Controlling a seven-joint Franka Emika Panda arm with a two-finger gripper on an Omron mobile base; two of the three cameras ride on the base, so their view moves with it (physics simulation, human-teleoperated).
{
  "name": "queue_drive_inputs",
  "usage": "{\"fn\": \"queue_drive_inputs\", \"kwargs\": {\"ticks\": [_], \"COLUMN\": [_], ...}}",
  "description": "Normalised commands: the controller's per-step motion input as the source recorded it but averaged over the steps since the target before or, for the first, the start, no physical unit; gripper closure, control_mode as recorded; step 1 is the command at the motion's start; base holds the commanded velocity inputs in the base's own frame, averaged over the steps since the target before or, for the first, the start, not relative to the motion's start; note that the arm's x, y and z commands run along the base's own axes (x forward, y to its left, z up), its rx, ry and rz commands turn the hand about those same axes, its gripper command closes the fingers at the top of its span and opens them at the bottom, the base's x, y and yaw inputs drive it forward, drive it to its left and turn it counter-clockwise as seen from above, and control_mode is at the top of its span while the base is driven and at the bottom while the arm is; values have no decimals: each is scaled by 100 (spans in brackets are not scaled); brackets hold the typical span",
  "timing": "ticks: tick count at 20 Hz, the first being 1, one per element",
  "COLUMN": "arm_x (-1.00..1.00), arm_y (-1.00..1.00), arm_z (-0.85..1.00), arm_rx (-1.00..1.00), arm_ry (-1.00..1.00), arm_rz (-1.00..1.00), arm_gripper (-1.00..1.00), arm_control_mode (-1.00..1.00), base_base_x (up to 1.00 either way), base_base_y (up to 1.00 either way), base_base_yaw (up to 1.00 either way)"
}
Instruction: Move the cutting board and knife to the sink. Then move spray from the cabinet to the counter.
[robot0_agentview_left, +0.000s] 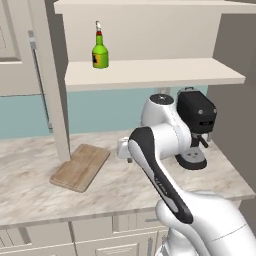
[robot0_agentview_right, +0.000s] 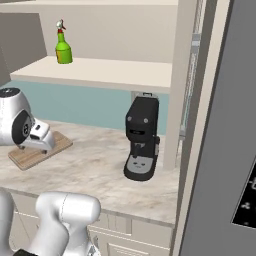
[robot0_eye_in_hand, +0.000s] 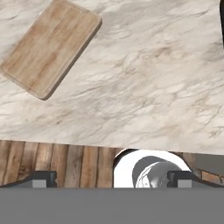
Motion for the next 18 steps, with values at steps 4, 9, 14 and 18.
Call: {"fn": "queue_drive_inputs", "kwargs": {"ticks": [4, 9, 14, 18], "arm_x": [40, 47, 52, 60], "arm_y": [31, 20, 22, 24], "arm_z": [-5, 0, 0, 0], "arm_rx": [0, 0, 0, 0], "arm_ry": [-11, -10, -4, 0], "arm_rz": [0, 0, 0, 0], "arm_gripper": [-100, -100, -100, -100], "arm_control_mode": [-100, -100, -100, -100], "base_base_x": [0, 0, 0, 0], "base_base_y": [0, 0, 0, 0], "base_base_yaw": [0, 0, 0, 0]}}
